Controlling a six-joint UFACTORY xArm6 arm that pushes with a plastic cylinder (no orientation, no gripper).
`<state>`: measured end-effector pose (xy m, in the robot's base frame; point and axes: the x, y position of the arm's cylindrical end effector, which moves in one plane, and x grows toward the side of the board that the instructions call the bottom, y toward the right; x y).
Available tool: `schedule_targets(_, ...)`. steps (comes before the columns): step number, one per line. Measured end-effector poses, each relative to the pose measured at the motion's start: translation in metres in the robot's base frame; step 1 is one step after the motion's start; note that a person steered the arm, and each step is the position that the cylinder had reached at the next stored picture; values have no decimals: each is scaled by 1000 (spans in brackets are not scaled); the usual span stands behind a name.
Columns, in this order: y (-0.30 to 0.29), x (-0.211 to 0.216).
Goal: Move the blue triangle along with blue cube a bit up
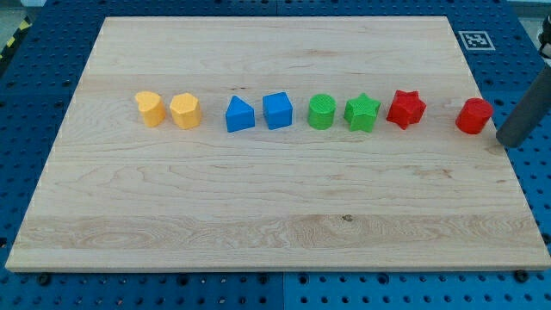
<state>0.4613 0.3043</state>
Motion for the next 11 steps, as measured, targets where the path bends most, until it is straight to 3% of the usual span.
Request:
schedule_targets(3,12,-3)
schedule_targets(4,4,16)
schedule_targets(6,-135,45)
schedule_targets(8,-280,31)
schedule_targets(11,-327,-32)
